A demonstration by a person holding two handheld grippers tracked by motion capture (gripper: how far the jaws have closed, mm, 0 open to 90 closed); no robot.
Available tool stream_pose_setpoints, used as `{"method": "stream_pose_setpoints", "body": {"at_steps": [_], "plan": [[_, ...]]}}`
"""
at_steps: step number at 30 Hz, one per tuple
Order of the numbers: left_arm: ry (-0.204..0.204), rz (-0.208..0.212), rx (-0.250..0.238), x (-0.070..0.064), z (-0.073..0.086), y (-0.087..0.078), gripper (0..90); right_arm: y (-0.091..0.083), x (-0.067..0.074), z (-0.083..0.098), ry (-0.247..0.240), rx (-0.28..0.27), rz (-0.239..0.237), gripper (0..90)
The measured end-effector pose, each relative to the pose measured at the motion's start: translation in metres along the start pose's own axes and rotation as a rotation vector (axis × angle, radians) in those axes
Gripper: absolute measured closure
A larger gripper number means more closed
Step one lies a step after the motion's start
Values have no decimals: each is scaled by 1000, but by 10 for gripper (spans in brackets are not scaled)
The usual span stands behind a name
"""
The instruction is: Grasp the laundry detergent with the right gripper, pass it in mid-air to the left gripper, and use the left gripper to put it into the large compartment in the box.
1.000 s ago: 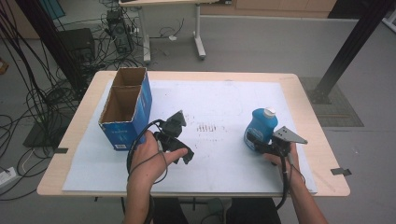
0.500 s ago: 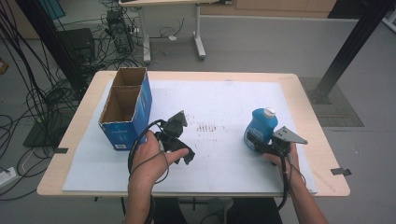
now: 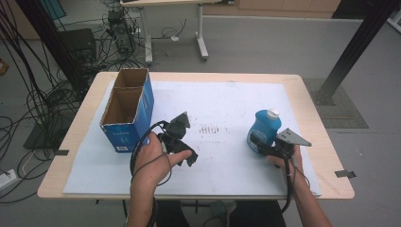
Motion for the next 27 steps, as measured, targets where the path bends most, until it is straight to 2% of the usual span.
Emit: {"method": "stream_pose_setpoints", "body": {"at_steps": [20, 27], "plan": [[0, -6, -14, 2, -1, -5, 94, 0, 0, 0, -1, 0, -2, 408], [19, -16, -18, 4, -3, -10, 93, 0, 0, -1, -6, 7, -12, 412]]}}
Point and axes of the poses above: each handheld gripper's, and its own axes: y roughly forward along the jaws, z roughly out of its underside, x roughly to its left, the point moved 7 cm from there along y, roughly forward along the jaws
